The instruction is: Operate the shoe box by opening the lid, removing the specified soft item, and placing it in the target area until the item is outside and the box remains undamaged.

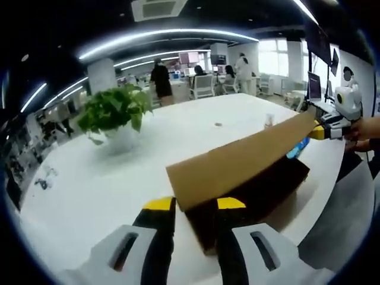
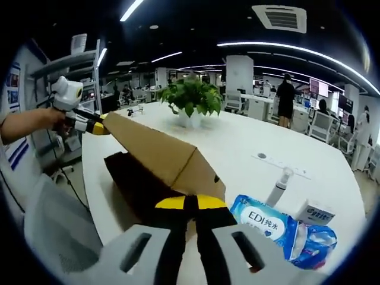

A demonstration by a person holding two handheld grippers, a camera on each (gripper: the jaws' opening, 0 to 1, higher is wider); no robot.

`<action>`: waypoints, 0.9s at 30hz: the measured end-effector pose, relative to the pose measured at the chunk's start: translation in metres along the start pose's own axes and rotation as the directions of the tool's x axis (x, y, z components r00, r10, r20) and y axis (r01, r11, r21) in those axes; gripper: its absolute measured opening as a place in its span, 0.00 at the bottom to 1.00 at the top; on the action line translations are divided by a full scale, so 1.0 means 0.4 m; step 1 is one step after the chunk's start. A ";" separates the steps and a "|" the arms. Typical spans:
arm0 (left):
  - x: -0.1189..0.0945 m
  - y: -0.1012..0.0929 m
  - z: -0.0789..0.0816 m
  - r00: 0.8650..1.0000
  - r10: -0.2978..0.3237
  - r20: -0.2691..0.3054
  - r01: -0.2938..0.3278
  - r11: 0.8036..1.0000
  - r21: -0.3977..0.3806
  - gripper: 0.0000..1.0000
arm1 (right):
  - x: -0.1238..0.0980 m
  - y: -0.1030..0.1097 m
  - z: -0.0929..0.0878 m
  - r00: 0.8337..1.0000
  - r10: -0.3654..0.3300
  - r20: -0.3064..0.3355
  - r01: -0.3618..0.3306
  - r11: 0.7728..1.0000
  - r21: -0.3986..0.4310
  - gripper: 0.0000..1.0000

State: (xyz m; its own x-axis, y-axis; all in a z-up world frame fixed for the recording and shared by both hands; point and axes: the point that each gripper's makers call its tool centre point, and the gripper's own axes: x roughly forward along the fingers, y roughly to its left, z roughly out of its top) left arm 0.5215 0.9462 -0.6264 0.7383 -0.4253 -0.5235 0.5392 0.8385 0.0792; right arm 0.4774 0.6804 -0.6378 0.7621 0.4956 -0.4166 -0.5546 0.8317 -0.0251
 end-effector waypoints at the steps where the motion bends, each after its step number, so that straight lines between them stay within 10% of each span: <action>1: 0.000 -0.003 -0.004 1.000 -0.004 -0.002 0.004 1.000 0.000 0.25 | 0.000 0.005 -0.003 1.000 0.008 -0.002 -0.008 1.000 -0.021 0.08; 27: 0.010 -0.064 -0.129 0.990 -0.087 -0.109 0.087 0.996 -0.002 0.38 | 0.009 0.080 -0.109 0.982 0.144 -0.124 -0.149 0.988 -0.033 0.30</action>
State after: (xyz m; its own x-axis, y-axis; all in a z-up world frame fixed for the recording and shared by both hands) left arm 0.4896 0.9407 -0.6744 0.6400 -0.4569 -0.6178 0.6010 0.7986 0.0319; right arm 0.4480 0.6978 -0.6798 0.6273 0.5752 -0.5249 -0.6726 0.7400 0.0071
